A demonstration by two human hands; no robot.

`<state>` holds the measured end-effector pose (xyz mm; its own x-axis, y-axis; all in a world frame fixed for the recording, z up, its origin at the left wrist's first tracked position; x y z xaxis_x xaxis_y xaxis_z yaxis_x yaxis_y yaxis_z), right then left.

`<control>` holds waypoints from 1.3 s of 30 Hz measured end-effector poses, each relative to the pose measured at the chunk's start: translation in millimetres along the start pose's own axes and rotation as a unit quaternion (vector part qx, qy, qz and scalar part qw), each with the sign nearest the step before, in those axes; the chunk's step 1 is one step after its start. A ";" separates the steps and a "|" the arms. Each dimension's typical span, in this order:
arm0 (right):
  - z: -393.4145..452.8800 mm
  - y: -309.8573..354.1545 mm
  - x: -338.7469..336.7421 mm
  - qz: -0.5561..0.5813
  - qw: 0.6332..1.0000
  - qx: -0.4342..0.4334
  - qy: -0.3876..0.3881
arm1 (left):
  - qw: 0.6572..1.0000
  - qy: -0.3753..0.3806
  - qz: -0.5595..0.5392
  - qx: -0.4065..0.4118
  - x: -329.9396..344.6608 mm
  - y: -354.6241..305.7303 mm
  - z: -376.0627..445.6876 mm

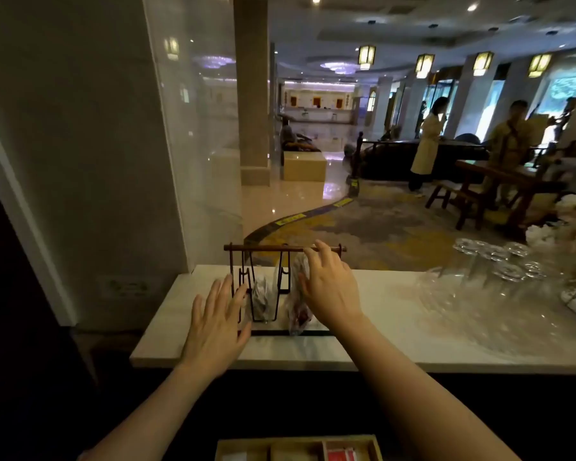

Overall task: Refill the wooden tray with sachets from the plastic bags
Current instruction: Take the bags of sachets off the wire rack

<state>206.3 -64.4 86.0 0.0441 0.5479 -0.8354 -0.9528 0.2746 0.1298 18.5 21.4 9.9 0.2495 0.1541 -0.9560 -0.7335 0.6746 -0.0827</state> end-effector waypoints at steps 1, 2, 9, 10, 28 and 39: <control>0.2 -0.6 2.8 0.007 1.000 -0.005 0.000 | 0.999 0.028 -0.011 -0.023 9.5 4.9 -4.5; 1.1 -0.6 3.8 0.012 1.000 -0.007 -0.011 | 0.999 0.036 -0.012 -0.036 18.3 7.9 -8.6; -4.8 -4.0 27.2 -0.049 0.999 -0.012 -0.006 | 0.992 0.090 -0.056 -0.067 73.3 18.1 -28.6; -4.5 -3.3 28.0 -0.058 0.998 -0.006 -0.009 | 0.990 0.113 -0.059 -0.067 75.5 18.9 -28.3; 6.8 15.2 34.3 -0.062 0.997 0.017 -0.049 | 0.916 0.299 -0.237 -0.124 63.9 35.0 -1.5; -33.6 10.9 -22.6 0.521 0.820 0.176 -0.161 | 0.695 0.150 -0.670 -0.213 31.2 36.9 -14.9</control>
<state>184.8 -100.4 88.3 -0.6082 0.7938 0.0033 -0.3804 -0.2950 0.8765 -10.1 40.4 -27.1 0.7930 -0.6072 0.0492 -0.1062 -0.2172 -0.9703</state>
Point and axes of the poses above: each hand's wrist, its own z-axis towards the middle knuckle, its own x-axis out of the palm, y = z × x, the point moved 3 cm from there along z, towards the middle knuckle, and after that the axes turned 3 degrees about y, right-handed, at the moved point
